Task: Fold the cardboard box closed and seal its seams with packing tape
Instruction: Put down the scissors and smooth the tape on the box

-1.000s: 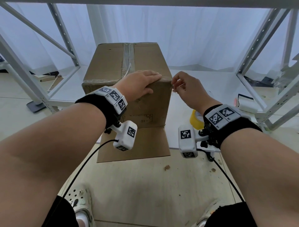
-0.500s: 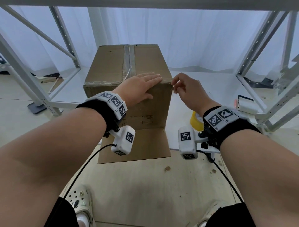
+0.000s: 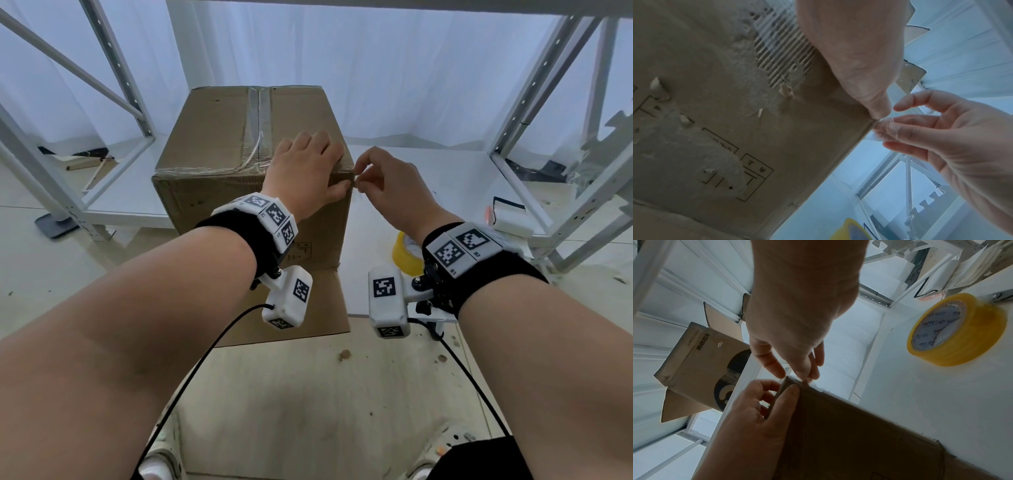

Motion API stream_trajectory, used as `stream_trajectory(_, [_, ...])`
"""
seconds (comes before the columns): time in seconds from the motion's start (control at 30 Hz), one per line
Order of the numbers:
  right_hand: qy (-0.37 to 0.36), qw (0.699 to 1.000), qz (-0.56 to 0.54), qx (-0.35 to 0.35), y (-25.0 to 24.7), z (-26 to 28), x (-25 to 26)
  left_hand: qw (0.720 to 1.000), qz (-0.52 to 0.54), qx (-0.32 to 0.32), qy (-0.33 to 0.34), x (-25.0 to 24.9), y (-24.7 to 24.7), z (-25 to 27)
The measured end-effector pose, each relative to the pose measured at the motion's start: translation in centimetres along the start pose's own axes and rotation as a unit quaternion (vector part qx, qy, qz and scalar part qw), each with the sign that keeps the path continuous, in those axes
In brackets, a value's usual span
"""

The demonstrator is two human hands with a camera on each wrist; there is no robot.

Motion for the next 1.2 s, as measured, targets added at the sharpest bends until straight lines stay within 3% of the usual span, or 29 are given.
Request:
stream_trajectory(0.17, [-0.035,0.998,0.049,0.019,0.1,-0.5,0.3,1.000,-0.002,-0.007,0.007,0.2,0.2,0.3])
stream_trajectory(0.37, [-0.037,0.996,0.073,0.023,0.2,-0.9,0.0,0.996,0.078,0.008,0.029,2.6,-0.8,1.1])
stream_trajectory(0.53, [-0.044,0.994,0.101,0.011,0.4,-1.0,0.4,0.999,0.024,0.046,0.001,3.4,-0.2,2.3])
stream_trajectory(0.77, [-0.067,0.990,0.119,-0.021,1.1,-0.8,0.3,0.999,0.027,0.036,-0.016,3.5,0.2,2.3])
stream_trajectory(1.2, [-0.030,0.998,-0.025,-0.046,2.1,-1.2,-0.5,0.999,0.031,0.009,-0.028,3.4,0.5,2.4])
Point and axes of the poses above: each hand's wrist, its own z-axis away from the middle knuckle, its own y-axis out of the palm, x = y × z, the point moved 3 cm from there along -z, towards the middle knuckle, and after that the axes turned 6 degrees about -z, right-handed, at the moved point
